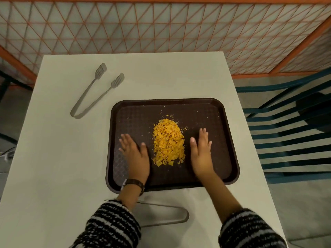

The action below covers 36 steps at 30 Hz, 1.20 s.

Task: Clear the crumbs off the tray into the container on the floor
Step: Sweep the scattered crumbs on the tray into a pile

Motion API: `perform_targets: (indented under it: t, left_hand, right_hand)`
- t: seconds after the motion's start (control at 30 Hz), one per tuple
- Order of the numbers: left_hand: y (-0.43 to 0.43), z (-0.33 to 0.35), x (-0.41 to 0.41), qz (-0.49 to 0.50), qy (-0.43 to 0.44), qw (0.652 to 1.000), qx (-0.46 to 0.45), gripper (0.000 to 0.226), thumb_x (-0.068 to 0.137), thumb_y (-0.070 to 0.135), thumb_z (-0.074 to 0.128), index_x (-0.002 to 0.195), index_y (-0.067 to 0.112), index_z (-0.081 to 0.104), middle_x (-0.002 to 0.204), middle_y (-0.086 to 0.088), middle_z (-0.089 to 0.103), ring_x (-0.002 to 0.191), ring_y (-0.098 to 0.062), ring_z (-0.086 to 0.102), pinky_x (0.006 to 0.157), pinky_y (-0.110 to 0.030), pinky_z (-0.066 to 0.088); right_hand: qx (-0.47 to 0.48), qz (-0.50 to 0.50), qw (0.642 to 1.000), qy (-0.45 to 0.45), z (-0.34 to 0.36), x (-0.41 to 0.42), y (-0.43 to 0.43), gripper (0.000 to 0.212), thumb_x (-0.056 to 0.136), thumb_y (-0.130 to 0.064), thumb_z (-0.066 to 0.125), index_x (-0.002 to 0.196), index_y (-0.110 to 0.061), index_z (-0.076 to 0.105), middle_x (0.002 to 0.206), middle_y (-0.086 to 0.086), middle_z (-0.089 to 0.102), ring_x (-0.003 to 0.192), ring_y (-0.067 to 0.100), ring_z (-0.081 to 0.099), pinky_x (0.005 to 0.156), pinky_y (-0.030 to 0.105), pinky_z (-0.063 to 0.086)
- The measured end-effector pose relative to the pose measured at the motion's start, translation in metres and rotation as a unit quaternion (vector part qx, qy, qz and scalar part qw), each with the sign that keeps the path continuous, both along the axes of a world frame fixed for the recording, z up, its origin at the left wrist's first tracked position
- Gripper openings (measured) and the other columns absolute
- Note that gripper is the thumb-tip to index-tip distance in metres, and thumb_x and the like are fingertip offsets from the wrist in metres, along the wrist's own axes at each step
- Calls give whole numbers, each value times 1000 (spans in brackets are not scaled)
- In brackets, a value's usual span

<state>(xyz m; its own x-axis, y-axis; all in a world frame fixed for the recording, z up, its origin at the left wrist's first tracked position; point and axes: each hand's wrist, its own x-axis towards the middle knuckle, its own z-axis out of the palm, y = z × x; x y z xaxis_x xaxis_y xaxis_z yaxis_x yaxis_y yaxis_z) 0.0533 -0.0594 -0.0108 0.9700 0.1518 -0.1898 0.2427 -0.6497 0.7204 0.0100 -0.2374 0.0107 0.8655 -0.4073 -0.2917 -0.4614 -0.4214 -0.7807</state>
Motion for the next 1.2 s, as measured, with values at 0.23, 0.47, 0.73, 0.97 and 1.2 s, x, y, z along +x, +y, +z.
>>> perform_targets:
  t: [0.23,0.47,0.73,0.97,1.2]
  left_hand:
    - [2,-7,22,-63,30,990,122,65,98,35,30,147,2,2,157,-15,-2,146,-25,-8,114,-36,-14]
    - [-19,8,12,-259,13,964,-48,60,99,37,28,148,16,2,149,11,-11,141,-7,-13,115,-26,-10]
    - [4,6,75,-147,18,989,-12,62,99,33,30,148,9,2,159,-7,-1,144,-13,-8,116,-29,-7]
    - [-32,-6,90,-260,-4,964,58,59,99,34,27,148,8,5,158,-8,5,146,-17,-4,115,-30,-13]
    - [-15,7,70,-341,-14,937,-72,49,99,26,34,146,15,24,152,2,26,137,0,10,109,-6,-5]
  right_hand:
    - [-75,125,989,29,-17,45,5,69,96,-49,25,150,-14,0,160,6,0,146,18,-11,117,35,-10]
    - [20,72,997,-17,-2,62,-3,59,95,-51,30,149,-30,17,158,-2,17,146,22,1,116,41,13]
    - [-12,251,967,32,-16,97,-6,64,94,-55,32,150,-29,14,159,-2,13,145,20,-6,119,45,2]
    - [27,177,981,-70,-9,107,-24,44,98,-35,39,137,-17,46,144,11,46,139,19,32,117,28,18]
    - [-32,330,943,-34,-19,138,-9,49,98,-33,39,143,-13,37,149,7,38,143,14,24,119,28,10]
